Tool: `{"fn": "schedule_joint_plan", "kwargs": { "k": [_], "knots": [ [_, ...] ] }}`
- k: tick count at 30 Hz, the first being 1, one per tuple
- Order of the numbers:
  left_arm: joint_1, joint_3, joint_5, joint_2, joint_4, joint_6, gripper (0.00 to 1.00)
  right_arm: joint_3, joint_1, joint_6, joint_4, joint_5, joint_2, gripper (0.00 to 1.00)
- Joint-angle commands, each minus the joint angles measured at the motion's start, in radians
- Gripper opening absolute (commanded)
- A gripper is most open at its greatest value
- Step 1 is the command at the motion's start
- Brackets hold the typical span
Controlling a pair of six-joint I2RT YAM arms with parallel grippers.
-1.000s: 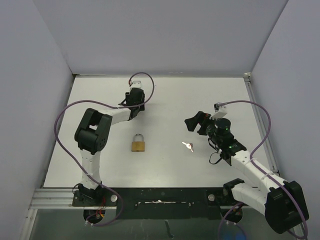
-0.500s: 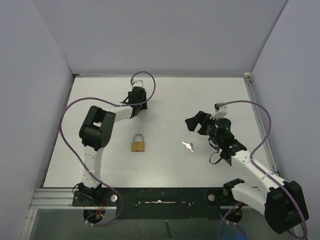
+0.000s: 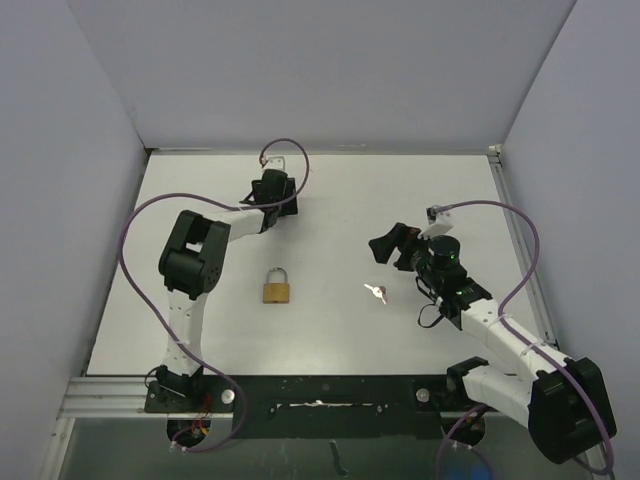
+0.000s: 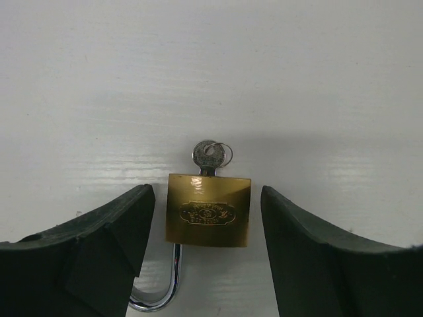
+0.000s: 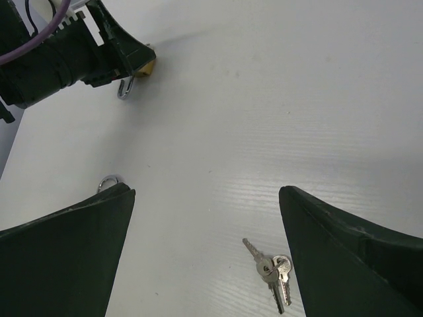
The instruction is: Unlock with the key
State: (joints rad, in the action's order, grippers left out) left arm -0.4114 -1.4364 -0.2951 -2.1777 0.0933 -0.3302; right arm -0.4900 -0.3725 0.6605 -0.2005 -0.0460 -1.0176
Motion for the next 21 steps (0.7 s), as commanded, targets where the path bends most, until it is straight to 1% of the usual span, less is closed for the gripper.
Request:
{"fn": "schedule_joint_plan", "kwargs": {
  "k": [1,5,7,9,11,13,16,18,21],
  "knots": [
    [0.008,-0.062,-0.007,0.014,0.04,0.004,0.65,-0.016,0.005,-0.015,-0.045,-0.015,-0.004,0.96],
    [0.01,-0.044,-0.03,0.082,0.038,-0.003,0.66,-0.007,0.006,-0.018,-0.049,-0.008,0.007,0.96],
    [0.007,-0.002,-0.034,0.159,0.062,-0.015,0.67,0.0,0.005,-0.022,-0.06,-0.013,0.012,0.98],
    [-0.007,0.059,-0.034,0.25,0.094,-0.031,0.67,0.001,0.005,-0.032,-0.054,-0.01,0.014,0.98],
    [-0.04,0.156,-0.068,0.359,0.135,-0.044,0.69,0.001,0.004,-0.038,-0.04,-0.002,0.013,0.97],
    [-0.089,0.29,-0.106,0.472,0.195,-0.047,0.7,0.0,0.003,-0.054,-0.021,-0.001,0.008,0.98],
    [-0.189,0.493,-0.215,0.64,0.267,-0.06,0.7,-0.019,0.0,-0.06,0.062,0.033,-0.017,0.98],
    [-0.243,0.635,-0.237,0.744,0.284,-0.146,0.7,-0.038,-0.011,-0.082,0.113,0.052,-0.04,0.98],
    [-0.316,0.823,-0.258,0.884,0.267,-0.255,0.7,-0.038,-0.045,-0.101,0.129,0.099,-0.06,0.97]
  ]
}}
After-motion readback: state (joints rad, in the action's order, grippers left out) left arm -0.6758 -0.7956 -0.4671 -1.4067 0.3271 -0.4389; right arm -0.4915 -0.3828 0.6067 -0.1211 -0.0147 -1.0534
